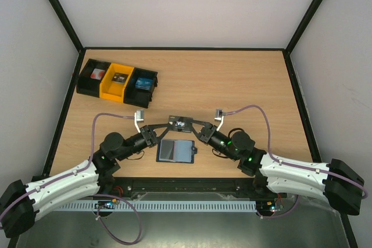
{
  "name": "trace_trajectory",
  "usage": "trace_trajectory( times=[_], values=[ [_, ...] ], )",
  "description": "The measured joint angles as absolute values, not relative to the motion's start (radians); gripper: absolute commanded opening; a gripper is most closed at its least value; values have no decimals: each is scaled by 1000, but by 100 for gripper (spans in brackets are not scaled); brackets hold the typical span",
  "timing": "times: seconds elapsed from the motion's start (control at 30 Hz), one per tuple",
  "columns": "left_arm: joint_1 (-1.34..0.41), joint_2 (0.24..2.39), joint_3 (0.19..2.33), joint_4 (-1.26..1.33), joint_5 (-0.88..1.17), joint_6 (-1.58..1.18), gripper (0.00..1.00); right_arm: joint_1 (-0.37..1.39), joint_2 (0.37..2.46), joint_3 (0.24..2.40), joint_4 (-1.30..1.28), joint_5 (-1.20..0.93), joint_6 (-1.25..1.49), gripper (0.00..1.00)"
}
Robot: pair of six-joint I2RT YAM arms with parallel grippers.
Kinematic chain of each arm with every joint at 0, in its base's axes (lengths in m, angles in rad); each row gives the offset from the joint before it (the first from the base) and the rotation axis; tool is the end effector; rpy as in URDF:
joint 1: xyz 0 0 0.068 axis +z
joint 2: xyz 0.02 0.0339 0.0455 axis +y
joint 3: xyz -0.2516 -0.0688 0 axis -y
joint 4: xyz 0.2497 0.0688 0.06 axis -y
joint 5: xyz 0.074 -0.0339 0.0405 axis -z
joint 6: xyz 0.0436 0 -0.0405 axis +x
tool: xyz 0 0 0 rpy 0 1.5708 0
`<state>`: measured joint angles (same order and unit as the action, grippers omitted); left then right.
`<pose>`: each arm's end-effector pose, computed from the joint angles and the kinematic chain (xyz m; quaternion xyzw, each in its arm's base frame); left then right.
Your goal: Take the credit cards out of the card holder
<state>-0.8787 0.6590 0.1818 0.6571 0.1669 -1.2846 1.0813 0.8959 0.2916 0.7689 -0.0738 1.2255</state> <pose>0.1128 -0.1475 0.2271 -0.0660 0.6383 -0.7005 0.3124 0.0998 0.1941 0.2367 0.0185 0.6465 0.7065 0.2872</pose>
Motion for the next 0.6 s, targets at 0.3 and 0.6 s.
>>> trace_trajectory(
  times=[0.3, 0.6],
  values=[
    [-881, 680, 182, 659, 150, -1278, 3, 1080, 860, 255, 743, -75, 1232, 40],
    [-855, 724, 254, 537, 160, -1172, 3, 1080, 698, 218, 608, -89, 1153, 93]
  ],
)
